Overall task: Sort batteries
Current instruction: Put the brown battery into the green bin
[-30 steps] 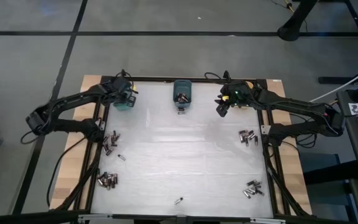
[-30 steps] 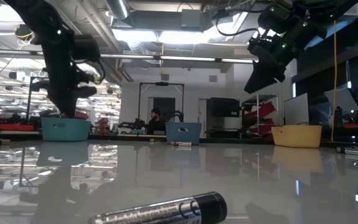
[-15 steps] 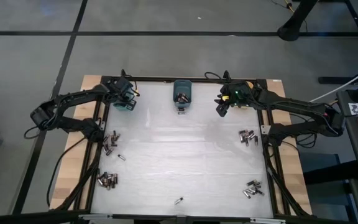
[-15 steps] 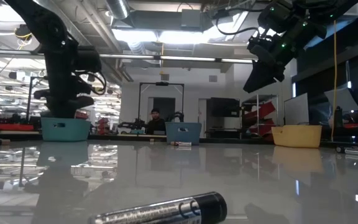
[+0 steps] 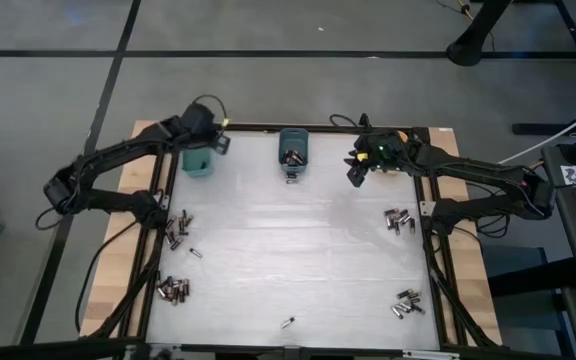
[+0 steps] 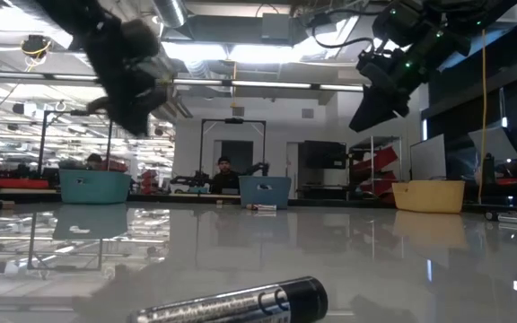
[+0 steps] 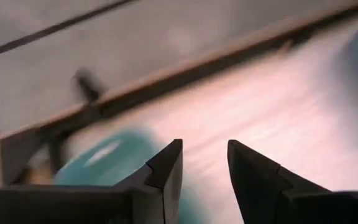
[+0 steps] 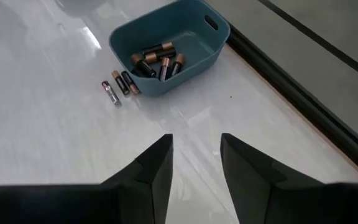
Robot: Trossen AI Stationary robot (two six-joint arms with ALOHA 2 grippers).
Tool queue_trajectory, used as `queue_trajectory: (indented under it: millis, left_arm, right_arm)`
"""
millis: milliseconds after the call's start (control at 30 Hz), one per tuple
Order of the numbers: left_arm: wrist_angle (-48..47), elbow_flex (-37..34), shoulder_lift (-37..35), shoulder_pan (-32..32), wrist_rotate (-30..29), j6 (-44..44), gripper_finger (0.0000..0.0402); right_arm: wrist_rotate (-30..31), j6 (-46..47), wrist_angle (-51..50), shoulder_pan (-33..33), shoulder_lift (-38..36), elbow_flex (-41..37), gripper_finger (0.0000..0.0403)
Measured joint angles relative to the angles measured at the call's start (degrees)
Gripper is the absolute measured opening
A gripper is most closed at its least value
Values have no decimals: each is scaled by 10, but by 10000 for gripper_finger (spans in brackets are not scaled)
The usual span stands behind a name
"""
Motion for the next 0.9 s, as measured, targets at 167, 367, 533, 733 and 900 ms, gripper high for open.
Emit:
queue_trajectory:
  millis: [167, 367, 533, 733, 900]
  left_arm:
    - [148, 1, 54, -24, 163, -30, 125]
    - [260, 0, 148, -38, 171, -3, 126]
    - [316, 30, 203, -40, 202, -38, 114]
    - [413, 37, 224, -35, 199, -59, 109]
    - [432, 37, 248, -36, 132, -87, 111]
  right_arm:
    - [0, 0, 10, 0, 0, 0, 136]
    - [-6, 0, 7, 0, 0, 0, 136]
    - [-6, -9, 6, 0, 0, 0, 136]
    - [-6, -29, 10, 0, 0, 0, 136]
    - [0, -62, 47, 0, 0, 0, 136]
